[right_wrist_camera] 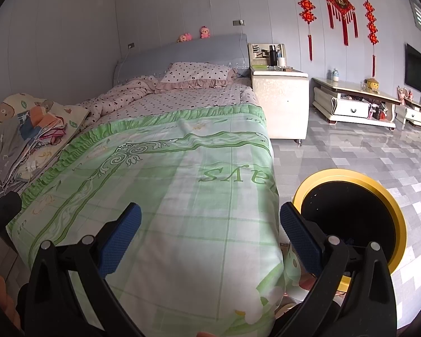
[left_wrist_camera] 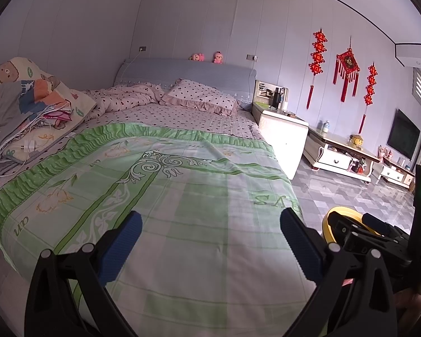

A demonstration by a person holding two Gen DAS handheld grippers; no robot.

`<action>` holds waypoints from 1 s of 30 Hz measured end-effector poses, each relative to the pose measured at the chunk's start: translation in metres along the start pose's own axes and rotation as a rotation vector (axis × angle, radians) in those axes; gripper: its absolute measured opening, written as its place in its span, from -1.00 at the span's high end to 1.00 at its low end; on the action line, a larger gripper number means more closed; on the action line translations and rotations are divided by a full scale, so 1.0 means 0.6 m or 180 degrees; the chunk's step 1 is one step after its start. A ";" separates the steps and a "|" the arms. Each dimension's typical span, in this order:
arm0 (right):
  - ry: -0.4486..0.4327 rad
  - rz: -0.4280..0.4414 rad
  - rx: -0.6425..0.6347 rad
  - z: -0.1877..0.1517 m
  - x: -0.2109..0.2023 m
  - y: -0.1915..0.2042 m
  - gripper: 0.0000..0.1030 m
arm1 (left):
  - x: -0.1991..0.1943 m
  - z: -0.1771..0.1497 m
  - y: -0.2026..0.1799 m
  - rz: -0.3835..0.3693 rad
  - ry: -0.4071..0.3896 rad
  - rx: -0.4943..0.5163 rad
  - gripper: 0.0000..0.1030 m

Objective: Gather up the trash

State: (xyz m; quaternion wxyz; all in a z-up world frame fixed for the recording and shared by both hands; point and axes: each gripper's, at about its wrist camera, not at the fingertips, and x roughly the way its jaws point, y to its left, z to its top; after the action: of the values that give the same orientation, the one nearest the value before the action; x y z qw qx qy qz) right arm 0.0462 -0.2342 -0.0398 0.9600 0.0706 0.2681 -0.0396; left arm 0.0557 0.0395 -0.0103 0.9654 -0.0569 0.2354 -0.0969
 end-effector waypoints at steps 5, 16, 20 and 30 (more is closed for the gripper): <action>0.0005 -0.0001 0.0000 0.000 0.001 0.000 -0.84 | 0.000 0.000 0.000 0.0002 0.0002 0.0005 -0.84; 0.0028 0.0005 0.0020 -0.009 0.007 -0.004 -0.84 | 0.003 -0.004 0.000 -0.0008 0.0019 0.0009 -0.84; 0.0036 0.0005 0.0031 -0.011 0.008 -0.004 -0.84 | 0.004 -0.005 0.000 -0.0012 0.0022 0.0011 -0.84; 0.0054 -0.0004 0.0056 -0.014 0.009 0.001 -0.84 | 0.009 -0.011 0.001 -0.0023 0.0047 0.0013 -0.84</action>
State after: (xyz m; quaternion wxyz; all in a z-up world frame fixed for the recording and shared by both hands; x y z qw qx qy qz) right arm 0.0468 -0.2326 -0.0500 0.9570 0.0791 0.2759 -0.0419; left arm 0.0573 0.0383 -0.0185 0.9634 -0.0551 0.2421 -0.1012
